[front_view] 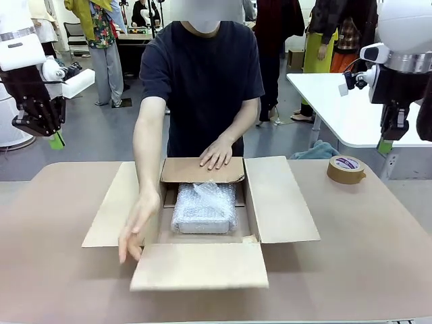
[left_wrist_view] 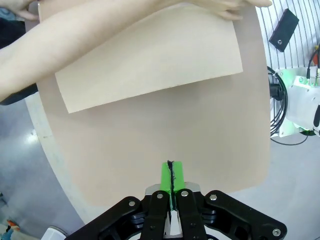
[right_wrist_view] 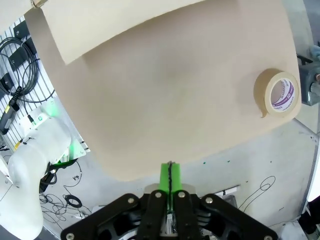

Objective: Wrap the clocks to prevent damage.
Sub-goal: Push the right (or left) flap of the Package Box to close it.

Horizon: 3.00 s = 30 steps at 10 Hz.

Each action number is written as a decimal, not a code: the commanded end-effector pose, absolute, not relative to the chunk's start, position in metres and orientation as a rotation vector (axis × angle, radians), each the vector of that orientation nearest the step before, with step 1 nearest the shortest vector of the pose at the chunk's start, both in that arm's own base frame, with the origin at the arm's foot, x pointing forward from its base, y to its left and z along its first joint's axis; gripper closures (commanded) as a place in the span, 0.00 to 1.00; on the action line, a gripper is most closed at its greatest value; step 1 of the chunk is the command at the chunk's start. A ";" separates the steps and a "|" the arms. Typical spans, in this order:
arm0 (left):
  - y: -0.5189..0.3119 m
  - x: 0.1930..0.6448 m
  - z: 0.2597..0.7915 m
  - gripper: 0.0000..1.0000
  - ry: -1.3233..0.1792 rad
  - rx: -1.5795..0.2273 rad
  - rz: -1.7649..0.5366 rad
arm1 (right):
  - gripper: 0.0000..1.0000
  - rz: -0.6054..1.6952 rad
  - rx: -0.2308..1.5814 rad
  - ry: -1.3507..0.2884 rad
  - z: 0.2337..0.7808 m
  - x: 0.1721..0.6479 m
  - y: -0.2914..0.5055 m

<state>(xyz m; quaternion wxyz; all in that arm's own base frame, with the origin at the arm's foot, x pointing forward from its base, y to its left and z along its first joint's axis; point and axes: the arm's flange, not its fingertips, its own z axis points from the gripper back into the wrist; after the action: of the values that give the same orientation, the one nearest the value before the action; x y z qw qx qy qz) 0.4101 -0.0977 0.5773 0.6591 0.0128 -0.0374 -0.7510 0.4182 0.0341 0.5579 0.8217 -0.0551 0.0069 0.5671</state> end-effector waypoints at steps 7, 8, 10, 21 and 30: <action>-0.098 0.409 0.578 0.99 -0.089 0.045 -1.678 | 0.99 1.210 -0.098 -0.009 0.552 0.417 0.034; -0.098 0.409 0.578 0.99 -0.089 0.045 -1.678 | 0.99 1.210 -0.098 -0.009 0.552 0.417 0.034; -0.098 0.409 0.578 0.99 -0.089 0.045 -1.678 | 0.99 1.210 -0.098 -0.009 0.552 0.417 0.034; -0.098 0.409 0.578 0.99 -0.089 0.045 -1.678 | 0.99 1.718 0.130 -0.124 0.466 0.463 -0.014; -0.098 0.409 0.578 0.99 -0.089 0.045 -1.678 | 0.99 1.404 0.487 -0.632 0.404 0.459 -0.073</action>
<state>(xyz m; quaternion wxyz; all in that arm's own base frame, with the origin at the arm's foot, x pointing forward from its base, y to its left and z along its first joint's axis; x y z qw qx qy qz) 0.4102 -0.0971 0.5773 0.6600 0.0137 -0.0372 -0.7502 0.4599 -0.0757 0.3979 0.6987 0.2201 -0.2755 0.6225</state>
